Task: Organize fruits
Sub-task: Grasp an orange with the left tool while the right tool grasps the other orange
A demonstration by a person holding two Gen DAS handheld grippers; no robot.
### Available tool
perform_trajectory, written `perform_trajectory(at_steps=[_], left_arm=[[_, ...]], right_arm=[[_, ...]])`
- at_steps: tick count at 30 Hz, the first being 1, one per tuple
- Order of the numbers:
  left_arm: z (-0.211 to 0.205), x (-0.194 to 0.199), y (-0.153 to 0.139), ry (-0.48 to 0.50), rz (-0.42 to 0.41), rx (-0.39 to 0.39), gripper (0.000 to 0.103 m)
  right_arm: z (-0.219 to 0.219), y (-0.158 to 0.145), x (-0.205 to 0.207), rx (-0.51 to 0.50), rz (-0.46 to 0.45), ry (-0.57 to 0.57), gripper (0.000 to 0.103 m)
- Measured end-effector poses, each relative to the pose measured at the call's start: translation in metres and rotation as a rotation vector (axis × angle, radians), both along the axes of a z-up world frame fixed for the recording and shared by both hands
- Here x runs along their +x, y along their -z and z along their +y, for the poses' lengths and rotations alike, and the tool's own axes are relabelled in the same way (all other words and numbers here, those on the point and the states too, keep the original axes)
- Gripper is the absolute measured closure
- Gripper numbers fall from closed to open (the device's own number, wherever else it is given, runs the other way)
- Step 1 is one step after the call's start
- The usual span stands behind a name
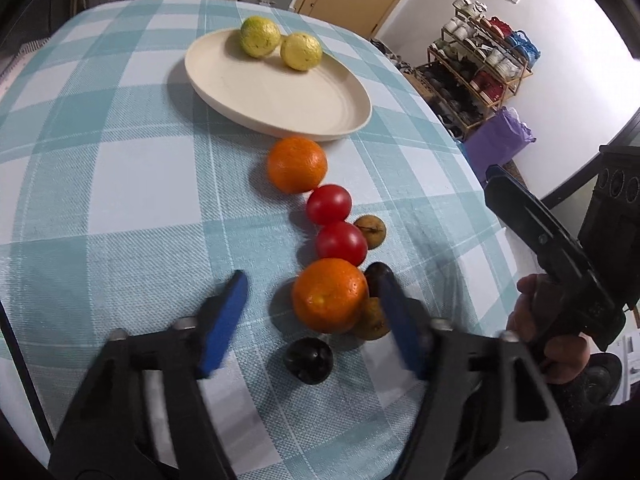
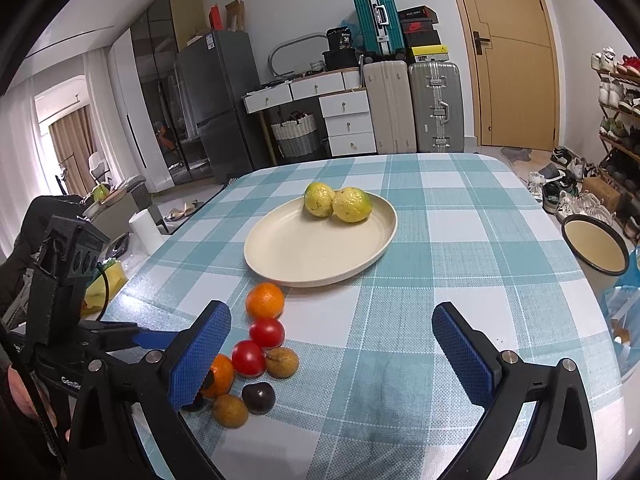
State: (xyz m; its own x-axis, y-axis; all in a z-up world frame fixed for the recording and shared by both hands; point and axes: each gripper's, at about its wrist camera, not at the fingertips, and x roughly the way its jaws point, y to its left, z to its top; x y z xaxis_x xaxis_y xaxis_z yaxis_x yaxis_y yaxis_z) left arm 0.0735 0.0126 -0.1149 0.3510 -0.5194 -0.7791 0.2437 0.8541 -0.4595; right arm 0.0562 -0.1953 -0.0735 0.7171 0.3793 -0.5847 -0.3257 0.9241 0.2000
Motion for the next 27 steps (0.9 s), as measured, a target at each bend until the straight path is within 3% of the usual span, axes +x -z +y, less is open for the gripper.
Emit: perform_trajectory(at_steps=[2, 13, 27], left_arm=[[-0.002, 0.000, 0.002, 0.028, 0.009, -0.024, 0.065], [0.008, -0.002, -0.003, 0.016, -0.013, -0.047, 0.067], [0.049, -0.007, -0.033, -0.080, -0.131, -0.060, 0.067]], right_arm=[[-0.001, 0.000, -0.001, 0.000, -0.002, -0.001, 0.000], [0.002, 0.001, -0.001, -0.002, 0.008, -0.008, 0.000], [0.011, 0.011, 0.010, 0.018, 0.055, -0.033, 0.000]])
